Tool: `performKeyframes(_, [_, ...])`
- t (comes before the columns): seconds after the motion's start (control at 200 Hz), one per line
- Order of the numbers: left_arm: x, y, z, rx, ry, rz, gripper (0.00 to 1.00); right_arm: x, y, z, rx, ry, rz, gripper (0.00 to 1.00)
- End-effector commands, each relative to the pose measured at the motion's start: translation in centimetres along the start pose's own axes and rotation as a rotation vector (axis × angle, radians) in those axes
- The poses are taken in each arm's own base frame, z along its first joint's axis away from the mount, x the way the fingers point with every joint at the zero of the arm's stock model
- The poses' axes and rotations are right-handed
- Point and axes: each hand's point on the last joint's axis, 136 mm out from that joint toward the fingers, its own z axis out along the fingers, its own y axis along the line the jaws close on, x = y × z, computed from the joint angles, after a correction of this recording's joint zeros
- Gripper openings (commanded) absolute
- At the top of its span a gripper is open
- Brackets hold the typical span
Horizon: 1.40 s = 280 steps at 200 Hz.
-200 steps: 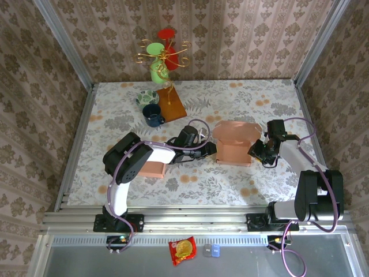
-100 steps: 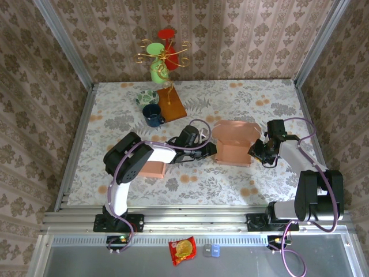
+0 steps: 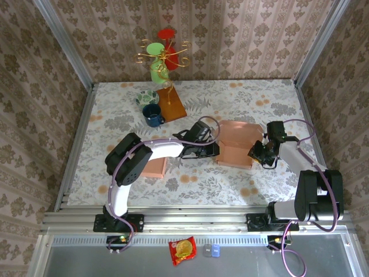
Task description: Fold the paper box
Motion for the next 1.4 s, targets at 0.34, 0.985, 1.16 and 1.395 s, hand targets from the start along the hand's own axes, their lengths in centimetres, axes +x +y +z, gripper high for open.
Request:
performKeyframes(0.34, [2.8, 2.4, -1.5, -0.520, 0.136, 0.180, 0.00, 1.1, -0.1, 0.6, -0.004, 0.025, 0.015, 0.25])
performKeyframes(0.985, [2.6, 1.8, 0.7, -0.530, 0.179, 0.228, 0.15, 1.5, 0.9, 0.8, -0.028, 0.009, -0.016, 0.25])
performKeyframes(1.16, [2.3, 1.8, 1.0, -0.550, 0.176, 0.253, 0.11, 1.7, 0.7, 0.9, -0.019, 0.010, -0.018, 0.25])
performKeyframes(1.395, [2.1, 2.2, 0.7, -0.639, 0.183, 0.325, 0.00, 1.8, 0.5, 1.0, 0.009, 0.005, -0.034, 0.20])
